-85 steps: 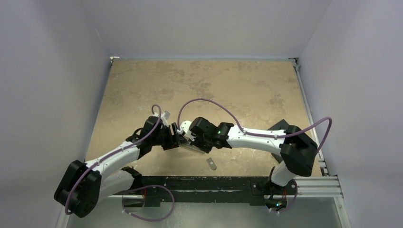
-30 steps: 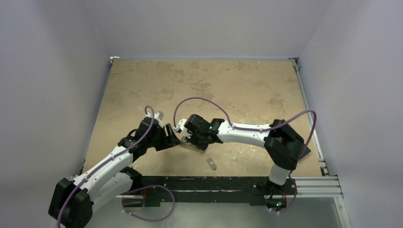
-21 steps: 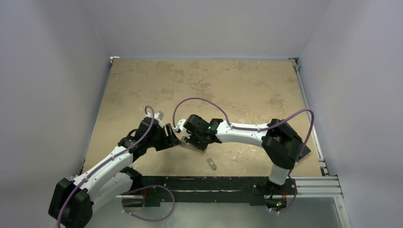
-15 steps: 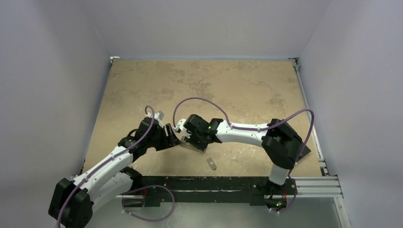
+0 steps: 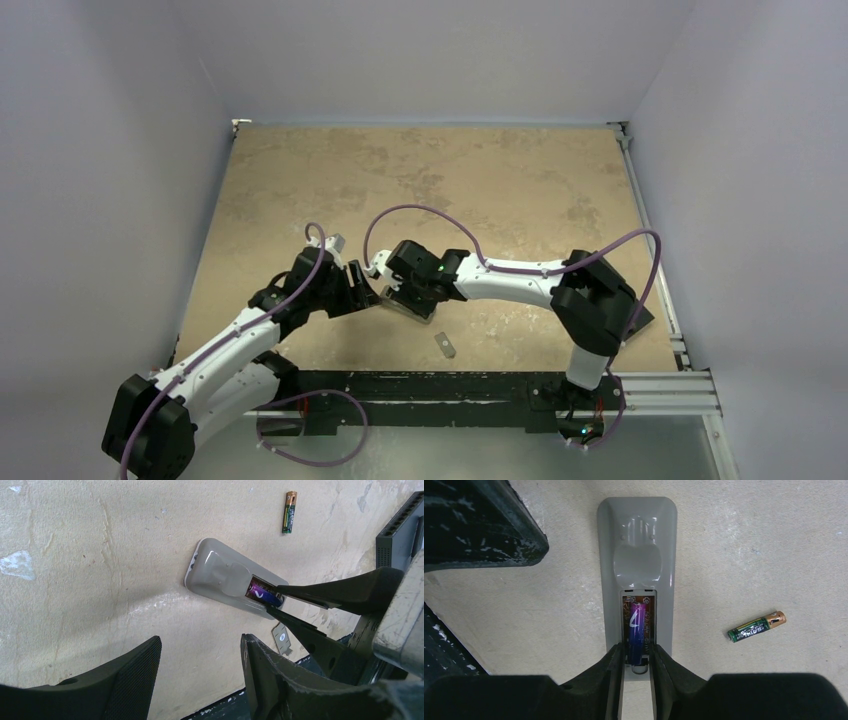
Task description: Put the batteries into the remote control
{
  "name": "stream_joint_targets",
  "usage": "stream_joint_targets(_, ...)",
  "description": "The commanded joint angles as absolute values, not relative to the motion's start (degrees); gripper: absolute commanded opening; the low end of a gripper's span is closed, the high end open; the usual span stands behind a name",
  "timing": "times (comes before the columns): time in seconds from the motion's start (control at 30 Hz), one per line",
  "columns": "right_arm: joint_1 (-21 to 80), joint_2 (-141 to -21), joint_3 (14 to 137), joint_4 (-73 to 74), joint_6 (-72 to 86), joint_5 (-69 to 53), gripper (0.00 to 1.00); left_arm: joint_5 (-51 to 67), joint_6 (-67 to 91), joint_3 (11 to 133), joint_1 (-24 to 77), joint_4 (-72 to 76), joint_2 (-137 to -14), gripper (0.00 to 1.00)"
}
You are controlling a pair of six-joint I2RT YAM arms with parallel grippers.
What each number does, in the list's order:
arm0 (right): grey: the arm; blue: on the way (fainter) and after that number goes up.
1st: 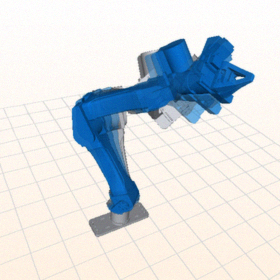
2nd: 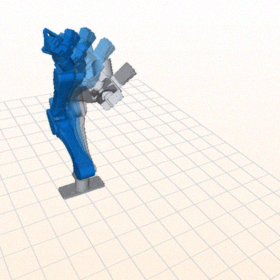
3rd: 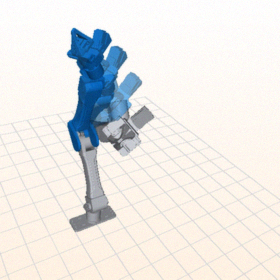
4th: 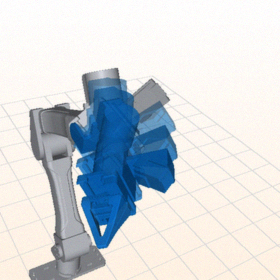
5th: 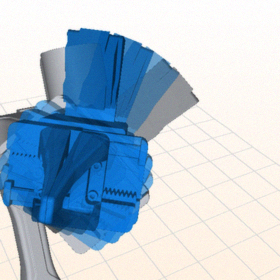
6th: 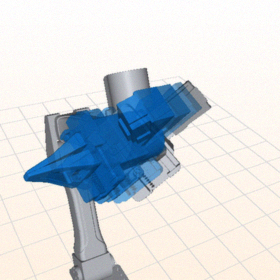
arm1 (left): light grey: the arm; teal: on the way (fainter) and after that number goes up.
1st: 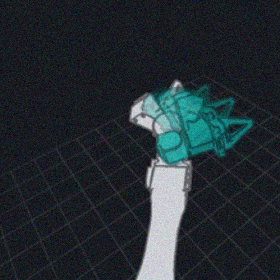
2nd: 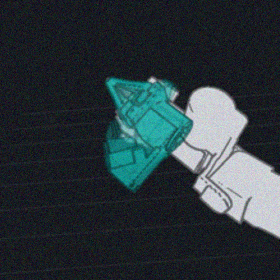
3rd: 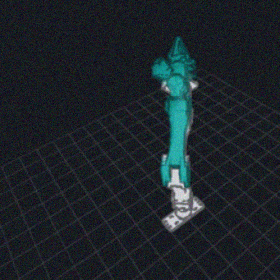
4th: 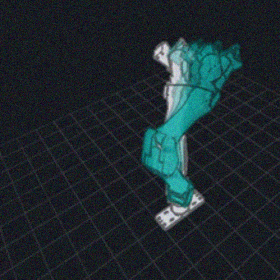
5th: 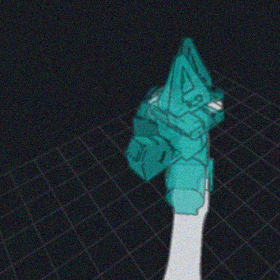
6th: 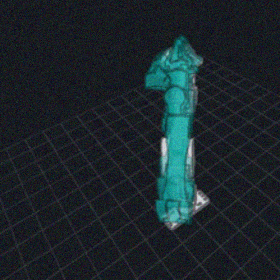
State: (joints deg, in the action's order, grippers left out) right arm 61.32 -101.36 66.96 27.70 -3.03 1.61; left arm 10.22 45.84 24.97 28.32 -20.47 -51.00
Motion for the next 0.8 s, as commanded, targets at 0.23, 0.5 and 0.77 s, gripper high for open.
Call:
stream_joint_targets(0.23, 61.26, -100.63, 69.35, 24.9, -3.82, -1.93, 0.34, 10.61, 44.88, 26.75, 28.39, -18.73, -52.02, 0.59)
stream_joint_targets(0.5, 61.26, -101.05, 69.84, 24.5, -3.96, -2.02, 0.35, 10.81, 44.74, 26.64, 28.39, -18.54, -52.34, 0.59)
stream_joint_targets(0.77, 61.26, -101.85, 69.87, 24.1, -3.47, -1.77, 0.35, 10.9, 44.74, 26.55, 28.39, -18.54, -52.3, 0.59)
